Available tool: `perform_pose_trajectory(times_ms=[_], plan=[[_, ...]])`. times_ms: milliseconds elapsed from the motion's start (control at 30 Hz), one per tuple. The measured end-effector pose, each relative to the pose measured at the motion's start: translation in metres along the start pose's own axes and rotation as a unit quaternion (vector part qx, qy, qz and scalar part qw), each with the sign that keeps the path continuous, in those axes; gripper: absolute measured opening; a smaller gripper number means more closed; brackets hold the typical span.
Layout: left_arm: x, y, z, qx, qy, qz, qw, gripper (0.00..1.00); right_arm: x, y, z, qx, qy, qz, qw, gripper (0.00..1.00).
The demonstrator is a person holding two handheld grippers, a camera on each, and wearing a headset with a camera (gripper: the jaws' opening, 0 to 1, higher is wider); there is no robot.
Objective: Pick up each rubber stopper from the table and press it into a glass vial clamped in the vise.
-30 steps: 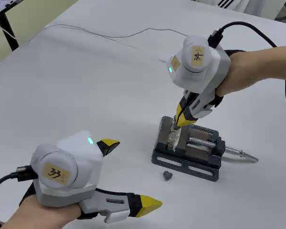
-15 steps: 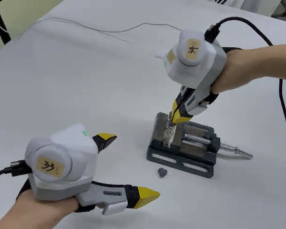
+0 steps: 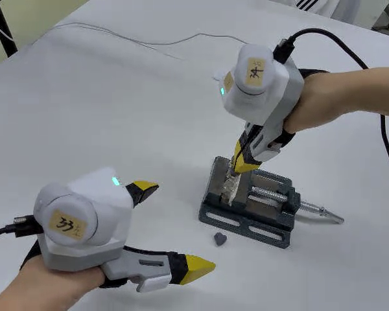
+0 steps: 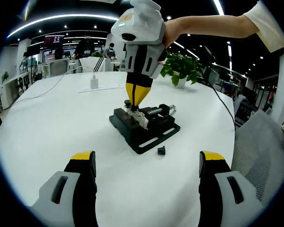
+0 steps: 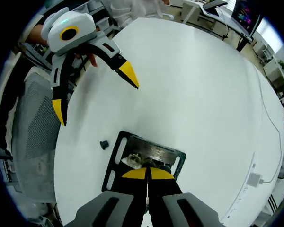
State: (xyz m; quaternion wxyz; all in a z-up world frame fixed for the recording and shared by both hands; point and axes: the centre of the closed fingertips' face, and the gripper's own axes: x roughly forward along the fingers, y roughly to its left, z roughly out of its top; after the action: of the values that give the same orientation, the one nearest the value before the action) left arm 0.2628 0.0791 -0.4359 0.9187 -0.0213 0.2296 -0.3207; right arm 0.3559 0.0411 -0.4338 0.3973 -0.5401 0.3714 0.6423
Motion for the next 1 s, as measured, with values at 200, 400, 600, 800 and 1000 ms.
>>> perform_pose_trajectory(times_ms=[200, 400, 600, 800, 1000], plan=[[-0.0009, 0.0022, 0.0003, -0.002, -0.002, 0.002, 1.0, 0.89, 0.0003, 0.0001, 0.0005, 0.006, 0.012, 0.006, 0.9999, 0.0], [-0.0016, 0.0039, 0.0023, -0.004, -0.005, 0.003, 1.0, 0.89, 0.0, 0.0002, -0.0004, 0.02, 0.004, 0.014, 0.9997, 0.0], [-0.0002, 0.0062, 0.0043, -0.003, -0.006, 0.003, 1.0, 0.89, 0.0009, 0.0009, 0.0004, 0.009, 0.018, 0.009, 0.9998, 0.0], [-0.001, 0.0094, 0.0059, -0.002, -0.009, 0.006, 0.9999, 0.88, 0.0019, 0.0004, 0.0005, -0.006, 0.03, 0.01, 0.9995, 0.0], [-0.0027, 0.0096, 0.005, -0.004, -0.011, 0.007, 0.9999, 0.88, 0.0023, -0.001, 0.0011, -0.002, 0.035, 0.013, 0.9993, 0.0]])
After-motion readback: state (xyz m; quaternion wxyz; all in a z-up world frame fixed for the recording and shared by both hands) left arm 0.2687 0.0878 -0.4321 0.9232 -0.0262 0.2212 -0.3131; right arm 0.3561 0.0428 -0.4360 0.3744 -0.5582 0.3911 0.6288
